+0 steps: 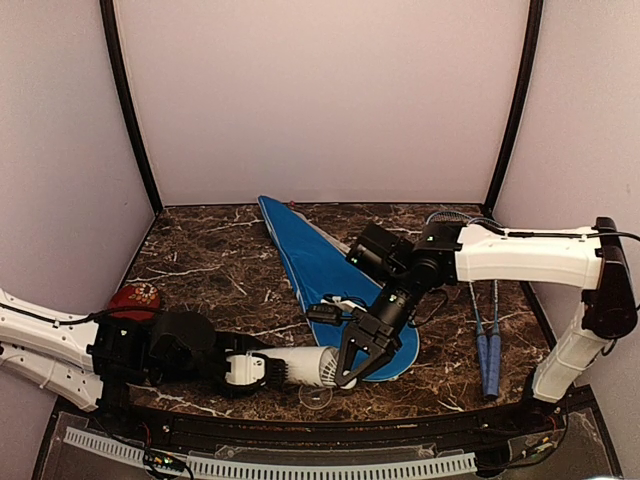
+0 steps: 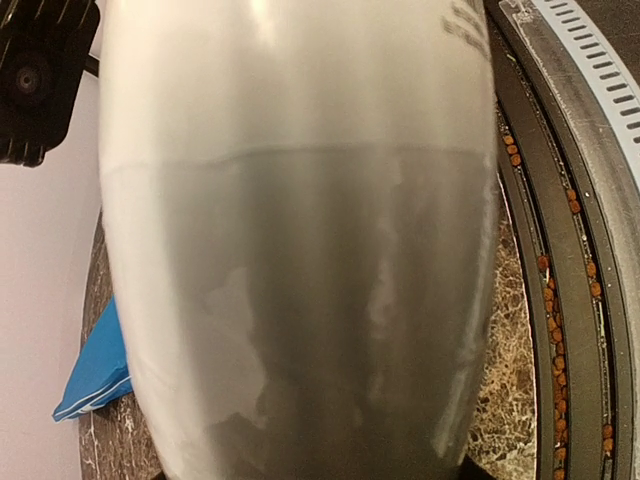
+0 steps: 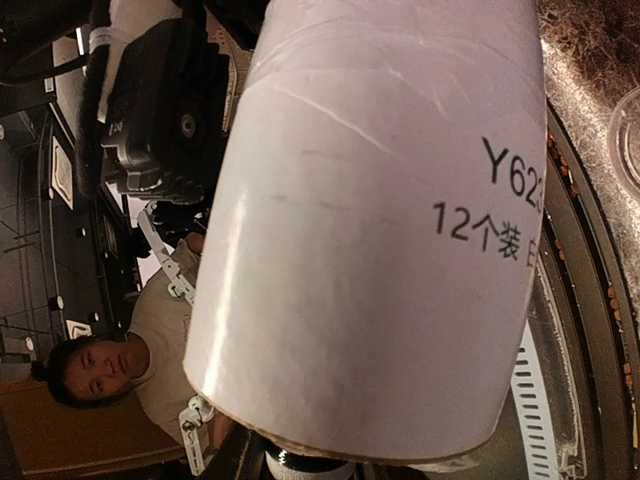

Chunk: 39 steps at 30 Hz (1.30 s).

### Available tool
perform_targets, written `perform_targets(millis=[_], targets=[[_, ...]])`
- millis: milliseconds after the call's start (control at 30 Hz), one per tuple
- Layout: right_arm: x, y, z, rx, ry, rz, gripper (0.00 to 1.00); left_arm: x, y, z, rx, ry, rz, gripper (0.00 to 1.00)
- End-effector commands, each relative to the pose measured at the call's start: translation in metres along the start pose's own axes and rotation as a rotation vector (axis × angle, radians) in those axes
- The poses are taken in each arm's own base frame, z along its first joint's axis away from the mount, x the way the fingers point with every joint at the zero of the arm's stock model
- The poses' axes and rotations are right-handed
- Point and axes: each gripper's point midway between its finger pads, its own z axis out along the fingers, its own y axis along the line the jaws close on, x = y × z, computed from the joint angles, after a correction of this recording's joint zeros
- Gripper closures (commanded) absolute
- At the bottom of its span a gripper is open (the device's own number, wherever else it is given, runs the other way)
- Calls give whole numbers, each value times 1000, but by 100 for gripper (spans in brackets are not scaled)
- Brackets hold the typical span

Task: Pack up the badminton gear
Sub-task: Place the shuttlecock in the shuttle tube, then press the shuttlecock into the shuttle tube.

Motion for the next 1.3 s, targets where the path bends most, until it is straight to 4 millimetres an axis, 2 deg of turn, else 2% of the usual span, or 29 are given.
perform_targets(millis=[0, 133, 200, 333, 500, 633, 667, 833, 967, 1133, 1267], targets=[[-16, 2, -12, -9, -73, -16, 77, -37, 3, -9, -44, -137, 42, 46], [-18, -2, -17, -23, -91, 12, 76, -38, -1, -9, -61, -128, 67, 46], [-16, -11, -17, -16, -93, 41, 76, -42, 1, -11, -69, -143, 60, 46], [-16, -15, -16, -10, -99, 56, 74, -49, 6, -15, -83, -173, 28, 46], [-14, -15, -14, -4, -94, 56, 66, -48, 9, -11, -95, -150, -5, 48], [-17, -17, -15, 22, -109, 55, 56, -47, 13, -7, -106, -127, -39, 48], [-15, -10, -20, 24, -124, 32, 54, -46, 13, -6, -101, -126, -51, 48], [-17, -11, -26, 46, -152, 25, 48, -44, 21, -7, -87, -133, -93, 48], [-23, -12, -37, 55, -199, 23, 40, -41, 22, -8, -74, -141, -103, 48], [-30, 2, -51, 29, -254, -16, 30, -39, 24, -4, -58, -132, -126, 48], [-37, 3, -64, 57, -310, -25, 25, -37, 28, -3, -51, -132, -156, 48]])
